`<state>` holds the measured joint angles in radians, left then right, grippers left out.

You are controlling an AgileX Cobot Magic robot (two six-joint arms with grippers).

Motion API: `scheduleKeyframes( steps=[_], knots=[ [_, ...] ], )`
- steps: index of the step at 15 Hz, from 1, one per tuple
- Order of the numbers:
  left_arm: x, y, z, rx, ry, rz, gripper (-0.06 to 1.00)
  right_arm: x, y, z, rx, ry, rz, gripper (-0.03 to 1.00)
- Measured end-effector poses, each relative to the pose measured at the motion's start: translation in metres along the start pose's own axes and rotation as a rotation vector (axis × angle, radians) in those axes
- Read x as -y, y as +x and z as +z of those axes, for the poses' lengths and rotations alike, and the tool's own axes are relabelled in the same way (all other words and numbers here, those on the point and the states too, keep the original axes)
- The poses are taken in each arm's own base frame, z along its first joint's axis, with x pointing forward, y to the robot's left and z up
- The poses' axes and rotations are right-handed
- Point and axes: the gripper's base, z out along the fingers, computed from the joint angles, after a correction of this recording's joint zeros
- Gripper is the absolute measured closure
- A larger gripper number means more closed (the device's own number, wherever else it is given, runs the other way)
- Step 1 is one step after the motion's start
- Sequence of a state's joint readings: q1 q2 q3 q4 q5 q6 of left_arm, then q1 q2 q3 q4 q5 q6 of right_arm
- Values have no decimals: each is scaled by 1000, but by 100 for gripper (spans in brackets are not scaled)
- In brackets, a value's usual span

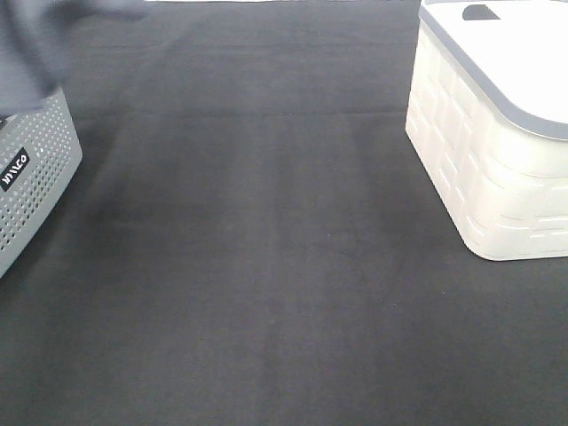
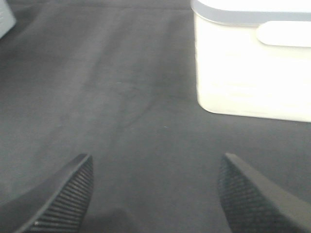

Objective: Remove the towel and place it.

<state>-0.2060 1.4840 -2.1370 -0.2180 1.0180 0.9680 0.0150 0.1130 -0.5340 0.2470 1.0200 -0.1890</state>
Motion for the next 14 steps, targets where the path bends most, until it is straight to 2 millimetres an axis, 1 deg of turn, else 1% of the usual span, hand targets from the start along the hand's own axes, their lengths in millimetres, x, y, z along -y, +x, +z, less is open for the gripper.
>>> scheduleKeyframes(
  steps=[2, 3, 6, 8, 9, 12, 14],
  knots=[
    [10, -13, 8, 45, 42, 15, 94, -4, -16, 3, -20, -69, -44, 27],
    [10, -13, 8, 45, 42, 15, 94, -4, -16, 3, -20, -69, -44, 27],
    [25, -19, 23, 49, 125, 29, 94, -13, -39, 7, -24, -206, -109, 27],
    [33, -21, 29, 39, 174, 36, 94, -17, -48, 14, -32, -287, -124, 27],
    [40, -21, 32, 21, 222, 42, 94, -23, -56, 19, -25, -383, -102, 27],
    [46, -16, 39, -22, 282, 45, 94, -29, -65, 26, -6, -485, -111, 27],
    [55, -18, 42, -27, 331, 78, 94, -32, -74, 33, 15, -569, -114, 27]
  ],
)
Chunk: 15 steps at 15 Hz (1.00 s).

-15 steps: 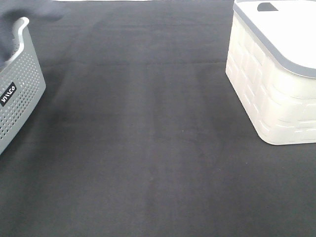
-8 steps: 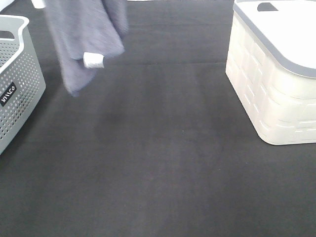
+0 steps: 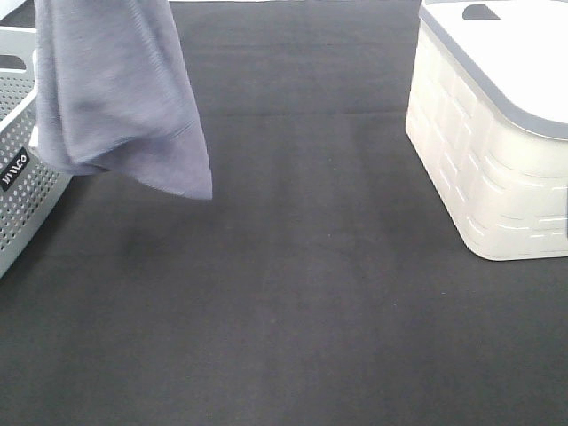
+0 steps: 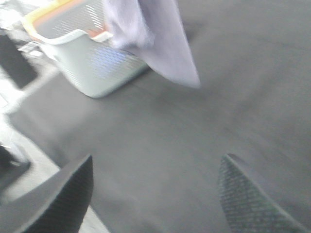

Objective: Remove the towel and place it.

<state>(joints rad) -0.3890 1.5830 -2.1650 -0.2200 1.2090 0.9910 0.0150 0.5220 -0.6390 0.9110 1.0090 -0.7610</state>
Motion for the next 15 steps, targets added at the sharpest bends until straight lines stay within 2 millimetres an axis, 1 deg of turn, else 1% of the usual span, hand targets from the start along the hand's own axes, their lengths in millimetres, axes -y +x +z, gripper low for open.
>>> scheduleKeyframes(
  steps=[3, 5, 7, 9, 12, 15],
  knots=[
    [12, -12, 4, 31, 44, 55, 94, 9, -15, 16, 42, -120, -1, 27],
    [17, -19, 4, 51, 63, 69, 94, 18, -24, 28, 87, -186, -25, 27],
    [24, -25, 7, 68, 84, 89, 94, 22, -32, 35, 143, -241, -59, 27],
    [31, -32, 16, 81, 119, 121, 94, 29, -38, 42, 194, -274, -99, 27],
    [43, -40, 33, 93, 169, 154, 94, 45, -38, 58, 171, -283, -112, 27],
    [50, -44, 44, 100, 197, 209, 94, 64, -34, 78, 124, -294, -111, 27]
  ],
)
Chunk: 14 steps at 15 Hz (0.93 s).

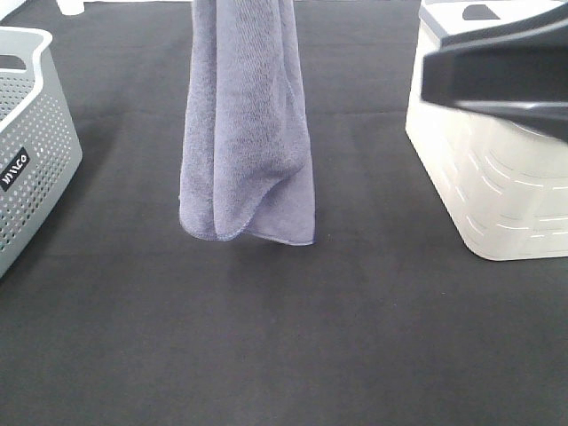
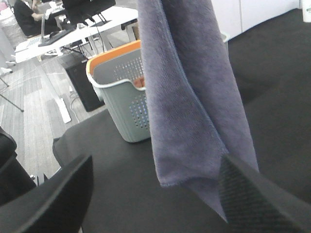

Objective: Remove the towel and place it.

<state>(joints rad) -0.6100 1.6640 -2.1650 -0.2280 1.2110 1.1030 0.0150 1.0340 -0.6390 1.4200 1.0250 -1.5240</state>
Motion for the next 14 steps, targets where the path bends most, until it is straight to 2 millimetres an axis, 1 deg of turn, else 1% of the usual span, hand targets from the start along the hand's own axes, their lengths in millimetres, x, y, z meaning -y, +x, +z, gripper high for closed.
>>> scheduleKeyframes(
  steps=[4, 6, 11, 14],
  knots=[
    [2, -3, 7, 30, 24, 72, 94, 30, 13, 17, -24, -17, 52, 27],
    [2, -7, 7, 73, 24, 88, 94, 39, 17, 23, -6, -45, 75, 27],
    [2, -17, 6, 181, 11, 94, 94, 50, 21, 31, 37, -92, 100, 27],
    [2, -21, 5, 221, 8, 109, 94, 50, 22, 32, 40, -114, 108, 27]
  ],
)
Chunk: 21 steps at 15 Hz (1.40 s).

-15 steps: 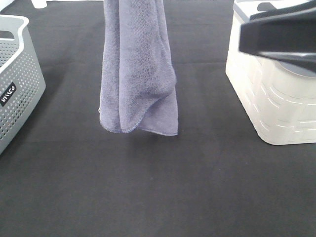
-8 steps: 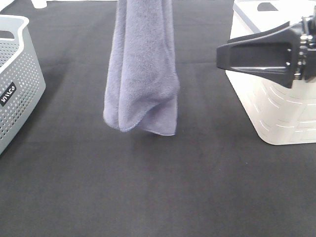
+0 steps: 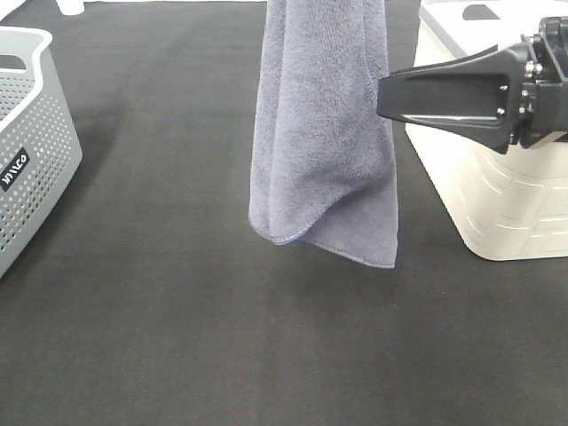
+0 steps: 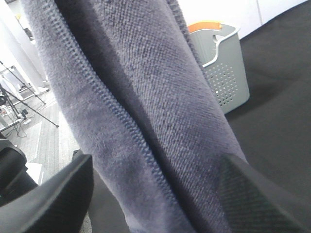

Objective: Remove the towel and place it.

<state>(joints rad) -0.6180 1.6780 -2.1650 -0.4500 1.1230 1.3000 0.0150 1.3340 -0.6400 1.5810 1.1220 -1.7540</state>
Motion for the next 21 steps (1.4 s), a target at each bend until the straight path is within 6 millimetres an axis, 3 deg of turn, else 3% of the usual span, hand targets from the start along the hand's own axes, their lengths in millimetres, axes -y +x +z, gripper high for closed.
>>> scheduleKeyframes(
  steps=[6, 17, 21],
  knots=[
    [-3, -2, 0, 21, -33, 13, 94, -7, 0, 0, 4, -81, -2, 28],
    [-3, -4, 0, 39, -35, 9, 94, -1, 4, 0, -41, -10, -16, 28],
    [-3, -4, 0, 41, -34, 11, 94, -9, 7, 7, -77, -86, 8, 28]
  ],
)
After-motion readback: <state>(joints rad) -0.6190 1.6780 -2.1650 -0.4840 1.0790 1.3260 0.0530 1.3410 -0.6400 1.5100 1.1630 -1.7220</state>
